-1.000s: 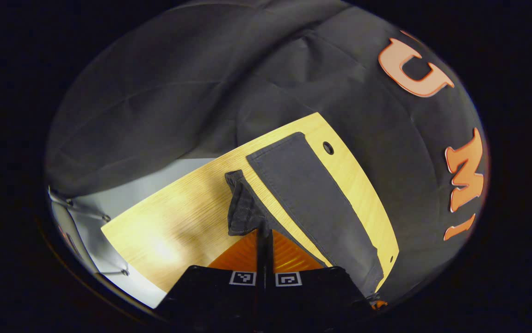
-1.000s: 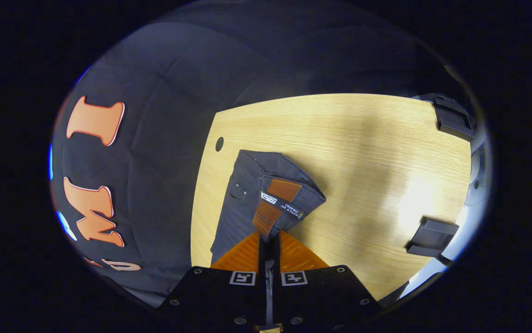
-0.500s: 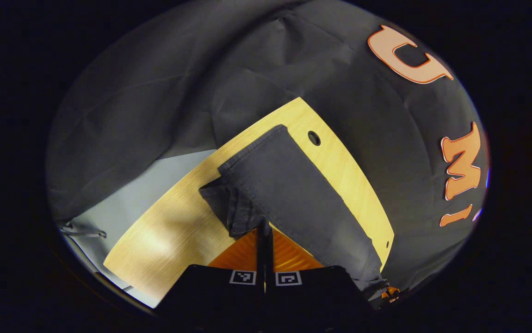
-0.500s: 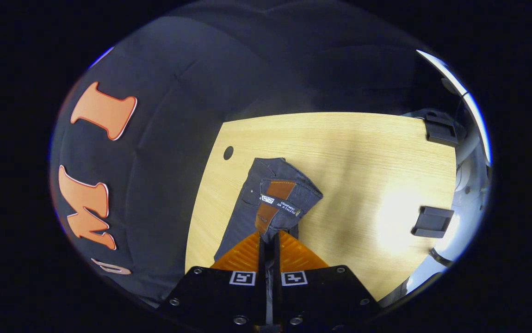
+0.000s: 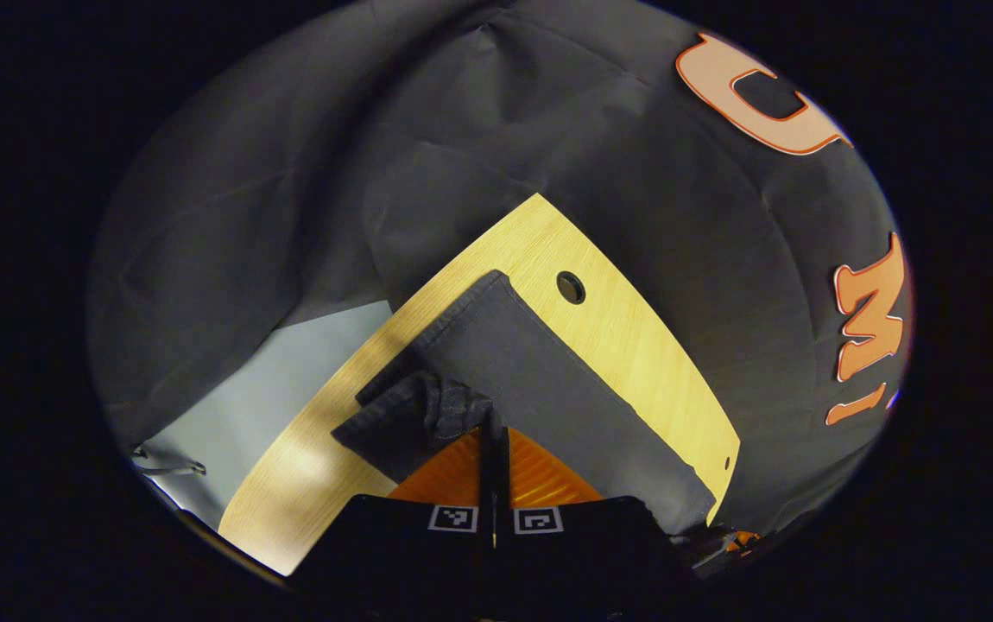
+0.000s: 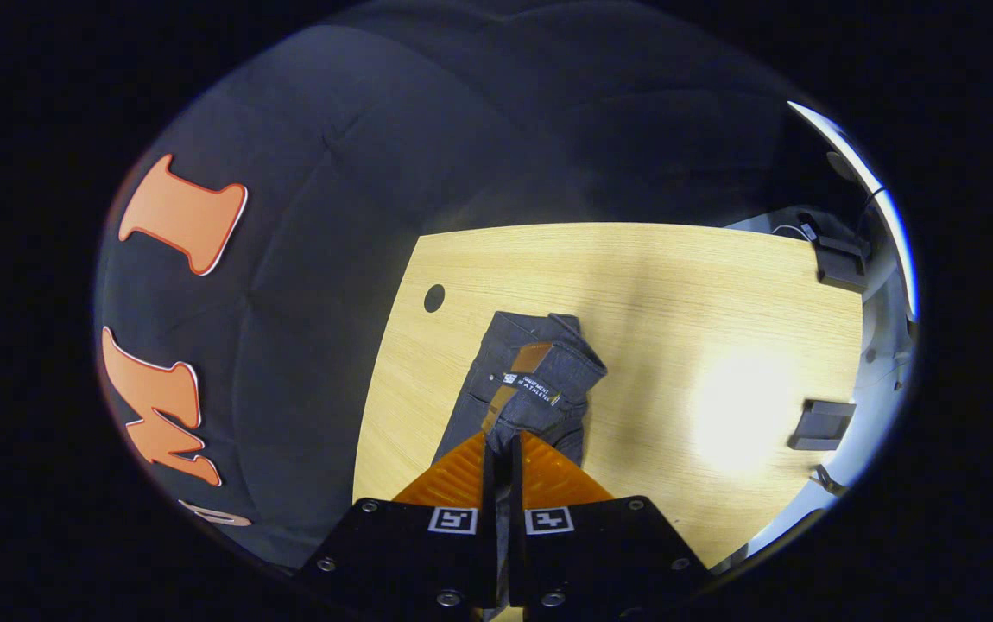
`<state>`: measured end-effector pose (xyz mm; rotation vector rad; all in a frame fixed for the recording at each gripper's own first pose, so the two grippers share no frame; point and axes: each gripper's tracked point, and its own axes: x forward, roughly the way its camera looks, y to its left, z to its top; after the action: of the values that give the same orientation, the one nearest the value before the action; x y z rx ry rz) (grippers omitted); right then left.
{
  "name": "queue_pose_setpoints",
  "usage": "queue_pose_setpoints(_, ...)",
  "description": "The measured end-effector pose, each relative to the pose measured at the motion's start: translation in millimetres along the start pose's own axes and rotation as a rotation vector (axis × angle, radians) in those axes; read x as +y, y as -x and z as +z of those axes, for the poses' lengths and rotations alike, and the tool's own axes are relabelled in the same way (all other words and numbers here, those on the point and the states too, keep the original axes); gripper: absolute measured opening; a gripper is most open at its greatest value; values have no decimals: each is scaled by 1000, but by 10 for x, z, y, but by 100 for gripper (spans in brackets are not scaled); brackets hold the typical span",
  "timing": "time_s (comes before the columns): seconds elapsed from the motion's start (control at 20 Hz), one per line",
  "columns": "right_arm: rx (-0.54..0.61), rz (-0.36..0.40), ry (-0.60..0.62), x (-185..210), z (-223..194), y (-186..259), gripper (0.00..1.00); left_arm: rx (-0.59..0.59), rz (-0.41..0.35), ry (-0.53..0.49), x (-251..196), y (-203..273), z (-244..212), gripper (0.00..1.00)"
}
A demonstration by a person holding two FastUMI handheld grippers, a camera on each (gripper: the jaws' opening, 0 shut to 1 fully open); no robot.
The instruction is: Grasp the waist and the cuffs of the jeans and fold them to make the two legs overlap; first hold the waist and fold one-third of the jeans toward the cuffs, then hold the cuffs and fold the remaining one-third in the same direction to finish folding.
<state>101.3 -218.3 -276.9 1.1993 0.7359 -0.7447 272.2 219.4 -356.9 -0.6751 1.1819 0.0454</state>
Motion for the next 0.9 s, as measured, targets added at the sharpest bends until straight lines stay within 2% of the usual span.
queue_pose_setpoints(0.3,74,37,2,224,75,-531,6,-24,96,-86,-197,-256,220,1)
queue_pose_setpoints(0.7,141,-14,-7,310,159,-1242,6,-17,214,-85,-196,-535,443,1)
queue_pose_setpoints(0.9,149,-38,30,323,154,-1373,6,-28,278,-93,-190,-588,389,3)
